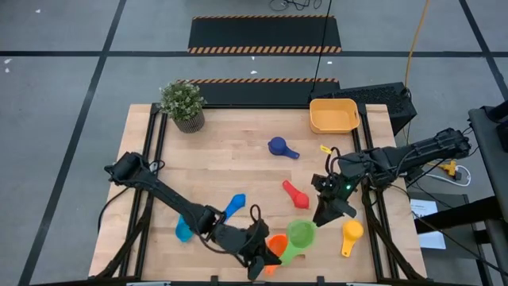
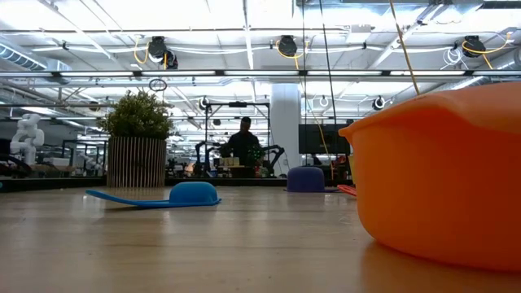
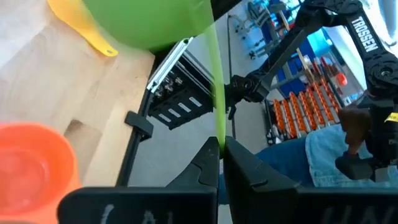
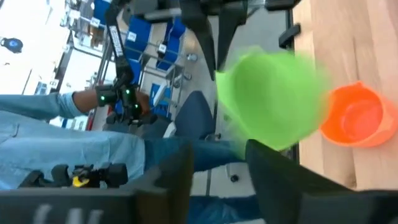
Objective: Nest measuring cups in basket
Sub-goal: Stack the green measuring cup on top of the orange measuring cup
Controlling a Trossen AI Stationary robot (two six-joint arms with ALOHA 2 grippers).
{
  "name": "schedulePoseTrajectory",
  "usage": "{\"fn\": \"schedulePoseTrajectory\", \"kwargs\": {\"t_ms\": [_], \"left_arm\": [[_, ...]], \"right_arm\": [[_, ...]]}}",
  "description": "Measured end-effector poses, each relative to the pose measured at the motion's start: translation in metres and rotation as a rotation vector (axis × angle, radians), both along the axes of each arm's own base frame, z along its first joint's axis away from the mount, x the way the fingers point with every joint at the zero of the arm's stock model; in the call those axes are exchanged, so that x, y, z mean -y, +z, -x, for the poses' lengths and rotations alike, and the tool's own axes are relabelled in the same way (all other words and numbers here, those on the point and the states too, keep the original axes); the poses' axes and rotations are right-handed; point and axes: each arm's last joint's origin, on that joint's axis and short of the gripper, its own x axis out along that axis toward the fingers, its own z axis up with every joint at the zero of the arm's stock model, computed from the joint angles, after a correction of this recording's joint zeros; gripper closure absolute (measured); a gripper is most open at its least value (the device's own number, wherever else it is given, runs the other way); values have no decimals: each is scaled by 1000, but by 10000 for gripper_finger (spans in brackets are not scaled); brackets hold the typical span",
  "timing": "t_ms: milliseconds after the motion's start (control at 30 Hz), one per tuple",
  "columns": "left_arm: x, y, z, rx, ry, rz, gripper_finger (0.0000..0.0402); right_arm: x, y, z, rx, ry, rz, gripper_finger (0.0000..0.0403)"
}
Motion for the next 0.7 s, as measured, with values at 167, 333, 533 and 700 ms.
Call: {"fn": "schedulePoseTrajectory", "kwargs": {"t_ms": [167, 333, 533, 700], "left_arm": [[18, 0, 12, -11, 60, 30, 398], [34, 0, 26, -15, 118, 59, 398], [56, -15, 29, 1, 156, 133, 398], [77, -40, 20, 97, 140, 230, 398]], "right_arm": [[3, 4, 4, 25, -64, 16, 171], [8, 8, 8, 69, -113, 44, 116], [13, 12, 12, 108, -132, 54, 99], [14, 16, 16, 131, -134, 47, 99]]}}
